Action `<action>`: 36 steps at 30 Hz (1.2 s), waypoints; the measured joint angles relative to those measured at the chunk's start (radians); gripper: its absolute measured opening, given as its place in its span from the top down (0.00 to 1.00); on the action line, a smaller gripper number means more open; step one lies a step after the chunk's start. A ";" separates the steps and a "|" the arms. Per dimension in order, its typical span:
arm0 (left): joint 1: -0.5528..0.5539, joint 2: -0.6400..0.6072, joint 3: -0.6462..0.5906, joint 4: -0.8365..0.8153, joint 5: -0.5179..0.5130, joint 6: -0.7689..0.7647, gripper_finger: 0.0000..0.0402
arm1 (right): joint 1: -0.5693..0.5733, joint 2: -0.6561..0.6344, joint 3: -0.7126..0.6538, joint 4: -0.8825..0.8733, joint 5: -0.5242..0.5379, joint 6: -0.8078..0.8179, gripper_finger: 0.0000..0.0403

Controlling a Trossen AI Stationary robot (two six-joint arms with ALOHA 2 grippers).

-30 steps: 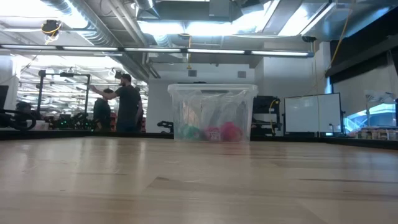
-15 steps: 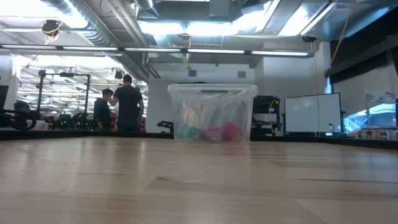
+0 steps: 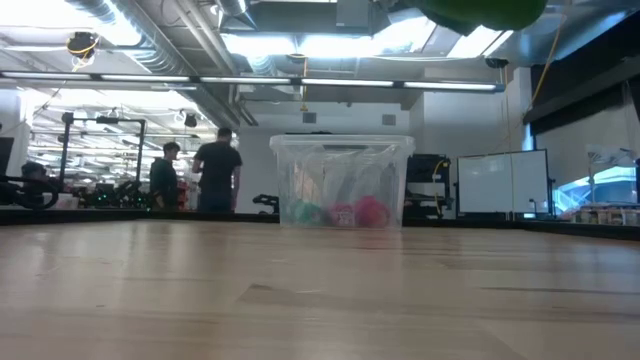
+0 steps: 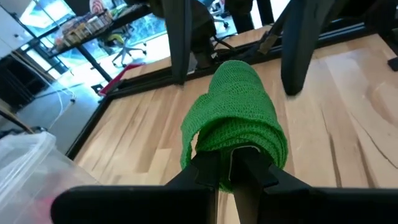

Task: Roll bandage
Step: Roll the green bandage

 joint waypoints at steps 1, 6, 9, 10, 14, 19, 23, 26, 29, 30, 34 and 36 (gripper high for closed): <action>0.004 0.000 0.000 0.000 0.001 -0.006 0.96 | -0.006 0.000 0.000 -0.003 -0.018 0.007 0.30; 0.017 0.000 0.000 -0.029 0.001 -0.046 0.96 | -0.007 0.001 0.000 -0.004 -0.073 0.008 0.33; 0.022 0.000 0.000 -0.043 0.001 -0.074 0.96 | -0.008 0.001 0.000 -0.009 -0.074 0.008 0.34; 0.023 0.000 0.000 -0.044 0.001 -0.080 0.96 | -0.009 0.008 0.000 -0.010 -0.072 0.009 0.34; 0.023 0.000 0.000 -0.038 0.002 -0.084 0.96 | -0.028 0.040 0.000 -0.015 -0.057 0.004 0.34; 0.022 0.001 0.000 -0.041 0.045 -0.084 0.96 | -0.051 0.063 0.000 -0.012 -0.073 0.003 0.34; 0.022 0.001 0.000 -0.031 0.066 -0.055 0.96 | -0.071 0.063 0.000 -0.016 -0.095 0.010 0.34; 0.021 0.001 0.000 -0.030 0.079 -0.030 0.96 | -0.092 0.068 0.000 -0.015 -0.151 0.036 0.34; 0.021 0.001 0.000 -0.017 0.079 -0.002 0.96 | -0.117 0.086 0.000 -0.028 -0.216 0.068 0.34; 0.021 0.001 0.000 -0.018 0.079 0.003 0.96 | -0.122 0.095 0.000 -0.033 -0.237 0.080 0.34; 0.021 0.001 0.000 -0.027 0.084 0.021 0.96 | -0.134 0.122 0.000 -0.035 -0.305 0.096 0.34; 0.020 0.001 0.000 -0.028 0.084 0.024 0.96 | -0.133 0.129 0.000 -0.035 -0.309 0.099 0.34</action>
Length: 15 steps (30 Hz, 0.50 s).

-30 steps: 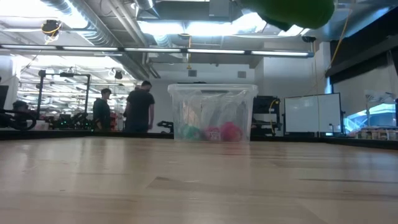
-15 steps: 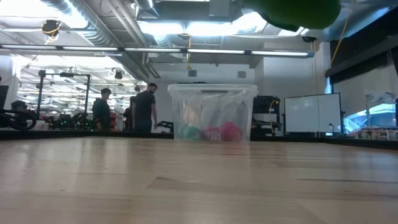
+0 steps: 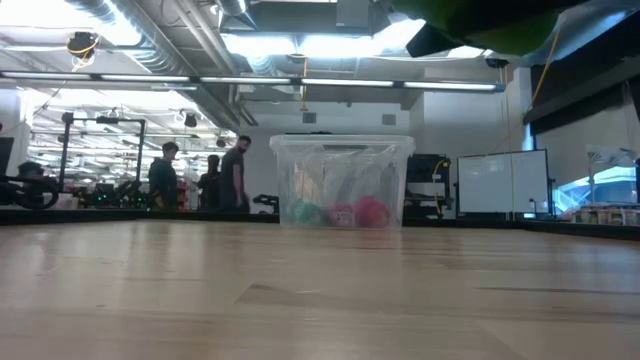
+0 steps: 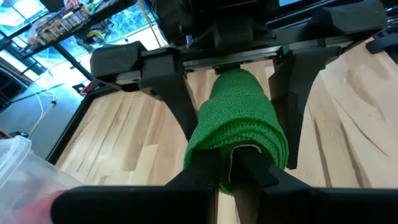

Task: Roll bandage
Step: Roll the green bandage

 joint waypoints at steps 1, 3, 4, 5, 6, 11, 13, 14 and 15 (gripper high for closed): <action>0.000 0.000 0.000 -0.002 0.000 0.000 0.96 | 0.000 0.000 0.000 0.000 0.000 0.000 0.34; 0.000 0.000 0.000 -0.012 0.000 0.000 0.96 | 0.000 0.000 0.000 0.003 0.000 0.001 0.35; 0.000 0.000 0.000 -0.017 -0.001 0.000 0.96 | 0.000 0.000 0.000 0.004 0.000 0.001 0.36; 0.000 0.000 0.000 -0.018 -0.002 -0.001 0.96 | 0.000 0.000 0.000 0.004 0.000 0.001 0.38; 0.000 0.000 0.000 -0.019 -0.002 -0.002 0.96 | 0.000 0.000 0.000 0.004 0.000 0.002 0.40; 0.000 0.000 0.000 -0.020 0.002 -0.007 0.96 | 0.000 0.000 0.000 0.002 0.001 0.002 0.57; 0.000 0.000 0.000 -0.021 0.002 -0.019 0.96 | 0.000 0.000 0.000 0.000 0.011 0.001 0.63; 0.000 0.000 0.000 -0.024 0.002 -0.033 0.96 | 0.000 0.000 0.000 -0.001 0.012 0.001 0.66; -0.003 0.000 0.000 -0.028 0.002 -0.047 0.96 | 0.000 0.000 0.000 -0.003 0.013 0.001 0.68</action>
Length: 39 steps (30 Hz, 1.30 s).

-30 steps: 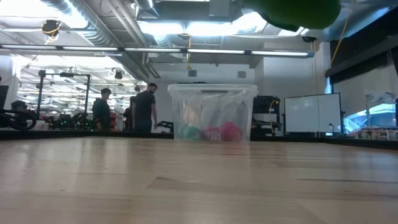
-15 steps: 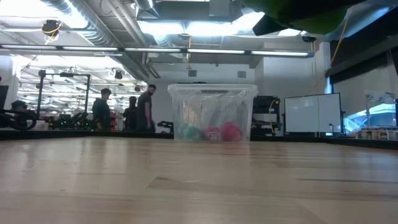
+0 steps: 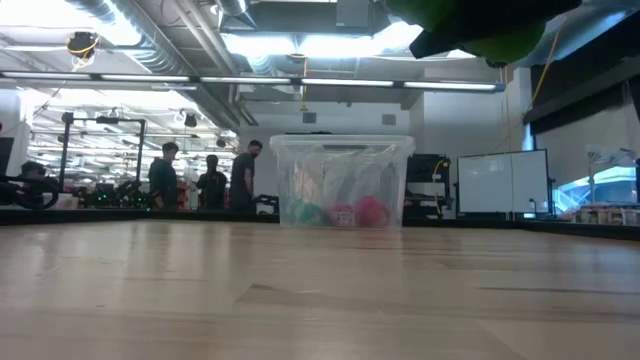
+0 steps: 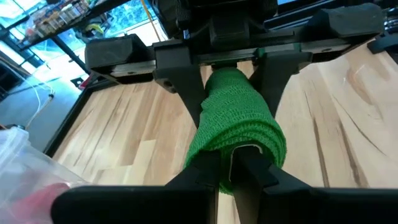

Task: Roll bandage
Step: Roll the green bandage

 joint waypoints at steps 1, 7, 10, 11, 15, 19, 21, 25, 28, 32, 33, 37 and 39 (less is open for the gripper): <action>-0.004 0.000 0.000 -0.003 0.000 -0.003 0.96 | 0.000 0.000 0.000 -0.001 0.000 0.000 0.70; -0.032 -0.025 0.000 -0.024 -0.002 0.020 0.96 | 0.000 0.000 0.004 -0.005 0.013 0.012 0.70; -0.049 -0.046 0.002 -0.065 -0.004 0.014 0.96 | 0.000 -0.001 0.006 0.007 0.013 0.013 0.69; -0.054 -0.051 0.002 -0.080 -0.008 0.012 0.96 | -0.001 -0.001 0.006 0.007 0.013 0.013 0.69; -0.072 -0.057 0.003 -0.112 -0.011 0.005 0.96 | -0.001 0.000 0.006 0.019 0.010 0.014 0.69; -0.080 -0.058 0.004 -0.127 -0.011 0.009 0.96 | -0.001 0.001 0.004 0.036 -0.003 0.013 0.69; -0.081 -0.059 0.004 -0.134 -0.011 0.009 0.96 | -0.001 0.001 0.003 0.035 -0.006 0.015 0.69; -0.090 -0.062 0.008 -0.180 -0.003 0.012 0.96 | 0.002 -0.001 -0.007 -0.034 -0.007 0.030 0.69; -0.107 -0.064 0.025 -0.189 0.012 0.012 0.96 | 0.003 0.003 -0.006 -0.064 -0.012 0.051 0.69; -0.120 -0.065 0.034 -0.219 -0.001 0.008 0.96 | 0.002 0.001 -0.005 -0.096 0.006 0.068 0.69; -0.119 -0.065 0.034 -0.213 -0.008 0.004 0.96 | 0.002 0.001 -0.005 -0.094 0.006 0.067 0.69; -0.114 -0.064 0.034 -0.211 -0.055 0.013 0.96 | 0.000 0.005 -0.003 -0.091 0.024 0.042 0.69; -0.098 -0.063 0.034 -0.196 -0.066 0.008 0.96 | -0.006 0.018 -0.003 -0.092 0.025 0.037 0.69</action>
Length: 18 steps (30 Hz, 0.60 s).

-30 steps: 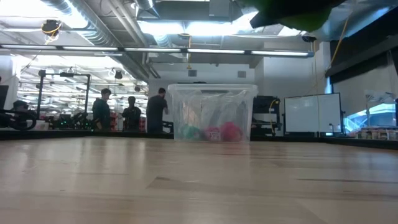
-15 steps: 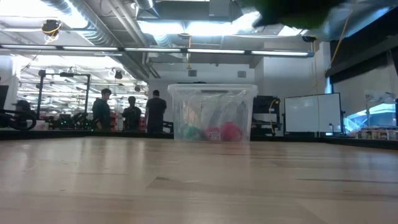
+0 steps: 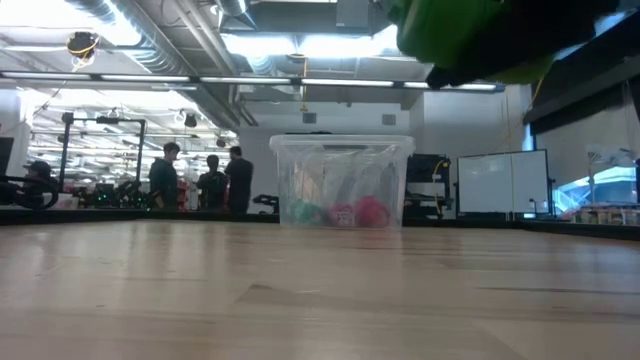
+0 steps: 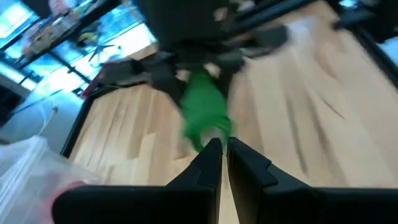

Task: Roll bandage
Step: Roll the green bandage

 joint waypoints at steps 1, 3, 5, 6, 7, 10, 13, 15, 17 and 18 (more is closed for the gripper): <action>0.013 0.002 0.000 0.015 -0.003 -0.011 0.96 | 0.001 0.008 0.000 -0.001 0.000 -0.001 0.69; 0.042 0.011 0.001 0.053 -0.009 -0.036 0.96 | 0.000 0.022 0.000 0.000 0.000 -0.003 0.69; 0.066 0.027 0.001 0.088 0.005 -0.042 0.96 | 0.000 0.030 0.000 0.002 0.002 -0.003 0.69; 0.078 0.036 0.001 0.108 0.032 -0.042 0.96 | 0.000 0.031 0.001 0.003 0.013 -0.003 0.69; 0.088 0.045 0.001 0.125 0.063 -0.041 0.96 | 0.000 0.031 0.001 0.004 0.021 -0.003 0.69; 0.112 0.071 0.001 0.147 0.153 -0.044 0.96 | 0.000 0.031 0.002 0.019 0.034 -0.003 0.69; 0.122 0.086 0.001 0.140 0.171 -0.050 0.96 | 0.000 0.031 0.002 0.012 0.030 -0.003 0.69; 0.126 0.088 0.001 0.125 0.169 -0.059 0.96 | 0.000 0.031 0.002 0.015 0.023 -0.004 0.69; 0.133 0.088 0.004 0.094 0.168 -0.097 0.96 | 0.000 0.032 0.002 0.022 0.023 -0.004 0.69; 0.137 0.088 0.005 0.075 0.168 -0.123 0.96 | 0.000 0.032 0.001 0.025 0.024 -0.003 0.69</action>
